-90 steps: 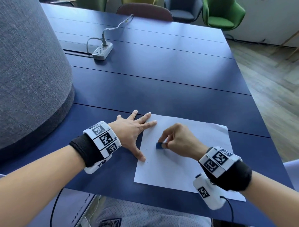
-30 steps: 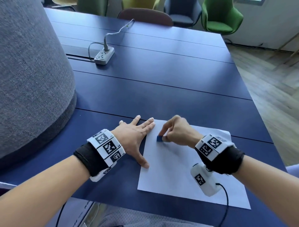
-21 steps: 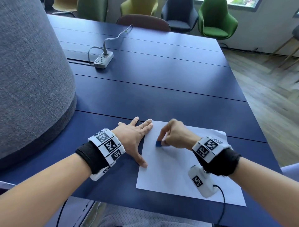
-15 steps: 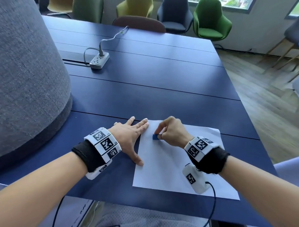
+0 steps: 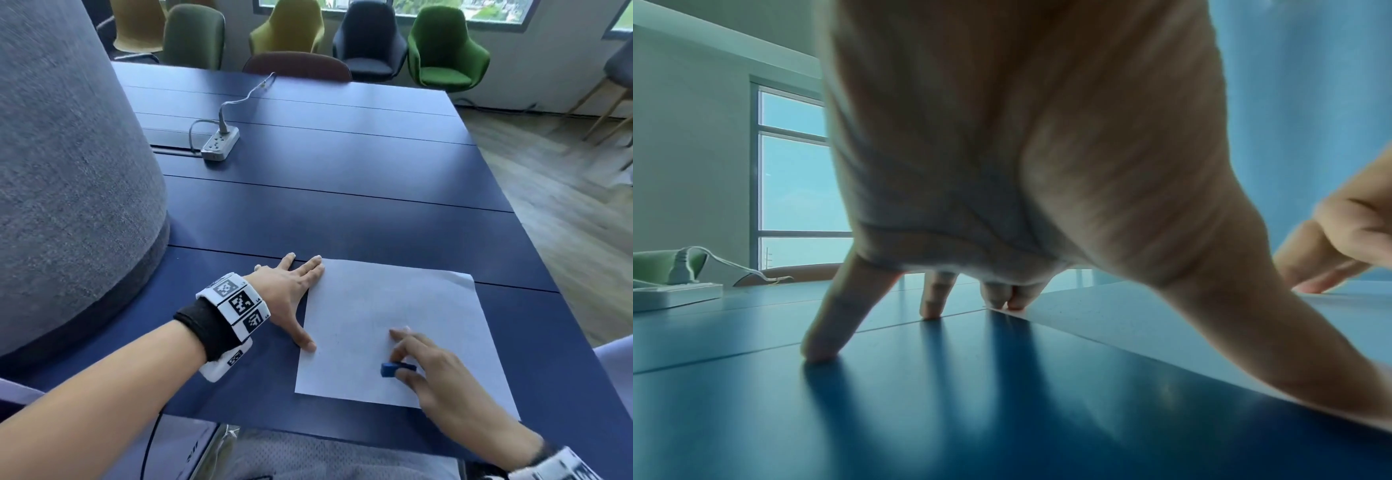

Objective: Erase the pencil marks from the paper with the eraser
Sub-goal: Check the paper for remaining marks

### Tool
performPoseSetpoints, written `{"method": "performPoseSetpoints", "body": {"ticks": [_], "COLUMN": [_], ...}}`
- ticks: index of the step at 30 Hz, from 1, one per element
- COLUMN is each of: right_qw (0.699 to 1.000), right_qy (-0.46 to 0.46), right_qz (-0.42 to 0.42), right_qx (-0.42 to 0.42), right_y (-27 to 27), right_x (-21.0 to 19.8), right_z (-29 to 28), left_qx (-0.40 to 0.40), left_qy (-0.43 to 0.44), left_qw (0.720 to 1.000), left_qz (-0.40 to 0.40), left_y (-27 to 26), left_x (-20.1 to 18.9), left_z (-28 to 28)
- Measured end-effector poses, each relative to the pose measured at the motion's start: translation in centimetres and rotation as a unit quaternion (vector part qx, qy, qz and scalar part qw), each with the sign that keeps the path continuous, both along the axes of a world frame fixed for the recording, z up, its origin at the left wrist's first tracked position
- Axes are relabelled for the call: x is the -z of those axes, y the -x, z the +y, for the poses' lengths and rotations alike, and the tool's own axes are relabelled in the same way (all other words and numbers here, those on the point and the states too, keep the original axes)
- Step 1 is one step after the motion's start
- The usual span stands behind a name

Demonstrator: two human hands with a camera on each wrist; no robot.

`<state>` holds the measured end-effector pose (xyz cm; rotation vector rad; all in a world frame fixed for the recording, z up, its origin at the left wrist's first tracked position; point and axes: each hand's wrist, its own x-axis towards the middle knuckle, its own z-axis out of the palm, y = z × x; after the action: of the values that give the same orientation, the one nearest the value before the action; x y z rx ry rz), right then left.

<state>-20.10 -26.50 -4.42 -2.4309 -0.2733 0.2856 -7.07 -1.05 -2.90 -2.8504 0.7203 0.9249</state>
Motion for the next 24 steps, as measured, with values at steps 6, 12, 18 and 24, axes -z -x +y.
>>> {"method": "performPoseSetpoints", "body": {"ticks": [6, 12, 18, 24], "right_qw": [0.996, 0.991, 0.991, 0.988], "right_qy": [-0.081, -0.113, -0.122, -0.139], "right_qz": [-0.008, -0.011, -0.009, 0.007], "right_qx": [0.04, 0.065, 0.06, 0.068], "right_y": [1.0, 1.1, 1.2, 1.3], "right_x": [2.3, 2.8, 3.1, 3.1], "right_z": [-0.5, -0.6, -0.8, -0.7], "left_qx": [-0.012, 0.163, 0.204, 0.105], "left_qy": [0.029, 0.037, 0.058, 0.043], "left_qw": [0.999, 0.984, 0.971, 0.981], "left_qz": [0.007, -0.068, -0.109, -0.159], "left_y": [0.2, 7.5, 12.7, 10.7], "left_x": [-0.6, 0.2, 4.8, 4.8], "left_z": [0.8, -3.3, -2.4, 0.2]}}
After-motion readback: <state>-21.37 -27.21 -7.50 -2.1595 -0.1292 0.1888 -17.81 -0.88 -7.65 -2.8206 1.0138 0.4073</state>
